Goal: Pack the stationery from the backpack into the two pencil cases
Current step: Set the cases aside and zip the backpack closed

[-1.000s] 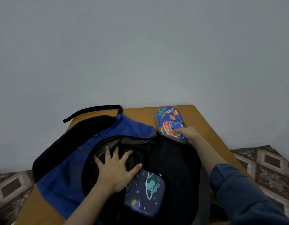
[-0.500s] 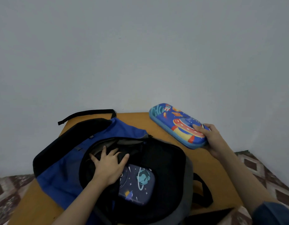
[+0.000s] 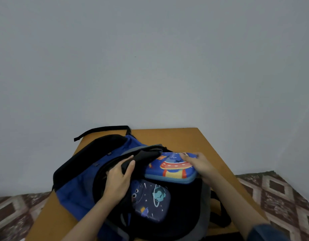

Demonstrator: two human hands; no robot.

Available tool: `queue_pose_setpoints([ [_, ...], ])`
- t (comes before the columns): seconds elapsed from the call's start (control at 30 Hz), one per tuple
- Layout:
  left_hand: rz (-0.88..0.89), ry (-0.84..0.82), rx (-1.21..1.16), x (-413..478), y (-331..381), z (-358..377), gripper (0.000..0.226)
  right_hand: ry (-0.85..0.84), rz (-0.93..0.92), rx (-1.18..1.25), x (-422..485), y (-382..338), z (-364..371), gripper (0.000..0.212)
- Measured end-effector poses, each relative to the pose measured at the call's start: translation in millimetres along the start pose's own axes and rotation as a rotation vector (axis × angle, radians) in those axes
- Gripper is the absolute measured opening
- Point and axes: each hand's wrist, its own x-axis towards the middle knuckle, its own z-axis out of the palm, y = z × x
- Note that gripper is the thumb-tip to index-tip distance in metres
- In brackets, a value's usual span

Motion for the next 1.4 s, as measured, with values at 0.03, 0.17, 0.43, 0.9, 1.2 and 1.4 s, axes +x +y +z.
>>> queue_pose_setpoints([
  [0.03, -0.005, -0.005, 0.007, -0.4, -1.3, -0.3, 0.035, 0.028, -0.038, 0.012, 5.8, -0.2, 13.3, 0.04],
  [0.17, -0.031, -0.045, 0.189, 1.8, -6.1, -3.2, 0.049, 0.26, -0.26, -0.484, 23.4, 11.2, 48.5, 0.047],
  [0.43, -0.043, 0.195, 0.448, 13.1, -7.6, -33.2, 0.037, 0.026, -0.441, -1.09, 11.7, 40.8, 37.7, 0.037],
  [0.9, -0.153, -0.862, -0.238, -23.3, 80.5, -19.6, 0.057, 0.372, -0.477, -0.451, -5.0, -2.6, -14.5, 0.016],
  [1.2, 0.004, -0.871, 0.88, -25.8, 9.9, -7.7, 0.105, -0.339, -0.303, -0.99, -64.3, 1.2, 4.3, 0.063],
  [1.4, 0.069, -0.742, 0.946, -27.6, -11.6, -1.5, 0.099, -0.392, -0.361, -1.307, -77.3, 55.1, 54.9, 0.101],
])
